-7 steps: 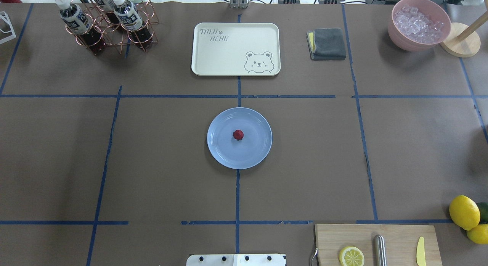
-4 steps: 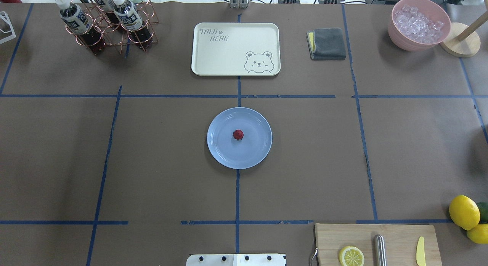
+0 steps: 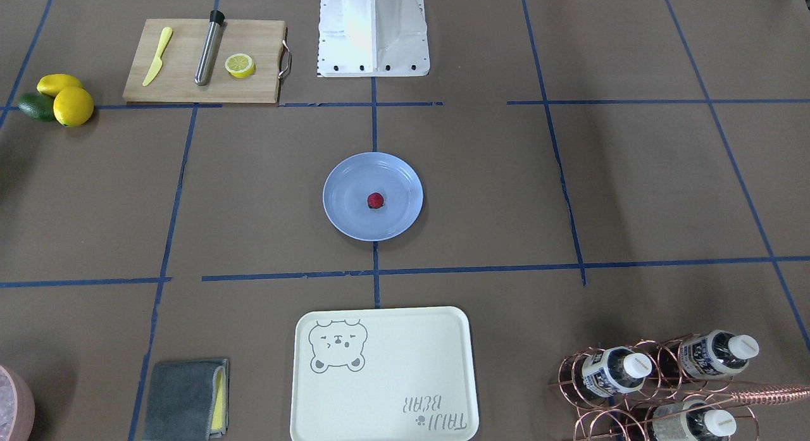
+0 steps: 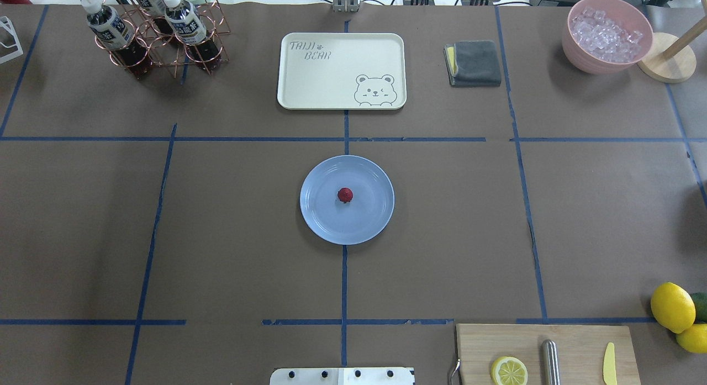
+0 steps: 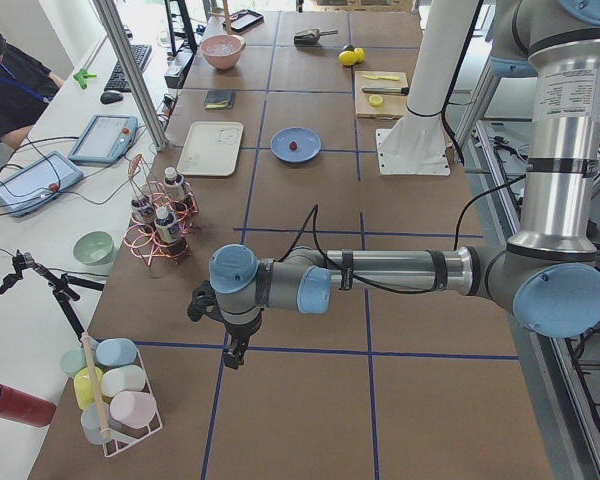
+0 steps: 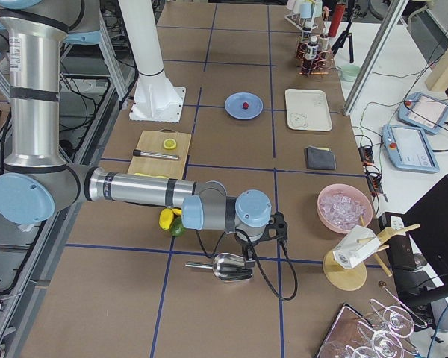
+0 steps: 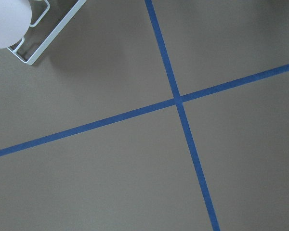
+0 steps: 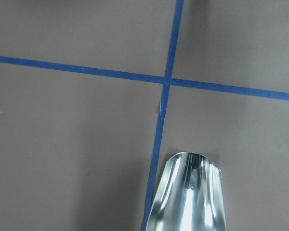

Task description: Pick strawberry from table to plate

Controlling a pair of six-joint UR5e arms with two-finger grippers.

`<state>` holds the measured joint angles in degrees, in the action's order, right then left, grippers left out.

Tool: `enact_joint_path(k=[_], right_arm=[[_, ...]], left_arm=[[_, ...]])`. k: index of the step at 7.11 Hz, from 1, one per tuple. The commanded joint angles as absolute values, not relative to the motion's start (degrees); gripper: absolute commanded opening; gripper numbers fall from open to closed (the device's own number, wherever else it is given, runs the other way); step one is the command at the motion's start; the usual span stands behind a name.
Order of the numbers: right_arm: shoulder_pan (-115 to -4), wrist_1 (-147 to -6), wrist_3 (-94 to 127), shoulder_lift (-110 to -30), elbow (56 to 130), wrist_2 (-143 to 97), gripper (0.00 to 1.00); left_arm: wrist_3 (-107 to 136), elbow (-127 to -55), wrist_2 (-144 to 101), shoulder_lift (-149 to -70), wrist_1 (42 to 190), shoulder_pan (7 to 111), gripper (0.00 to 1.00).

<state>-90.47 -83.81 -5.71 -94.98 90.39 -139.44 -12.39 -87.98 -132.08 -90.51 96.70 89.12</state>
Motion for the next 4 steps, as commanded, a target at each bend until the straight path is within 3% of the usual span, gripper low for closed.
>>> enact_joint_path(k=[1,4], right_arm=[[-91.23,-82.97,-3.96,-95.19,90.44,-139.75,1.0],[-91.41,-83.41,-3.96,-94.75,90.53,-140.62,1.0]], left_arm=[[-12.39,-87.98,-132.01,-90.53,96.77,89.12,1.0],[-12.39,-88.07,-132.1,-90.44,96.68,89.12,1.0]])
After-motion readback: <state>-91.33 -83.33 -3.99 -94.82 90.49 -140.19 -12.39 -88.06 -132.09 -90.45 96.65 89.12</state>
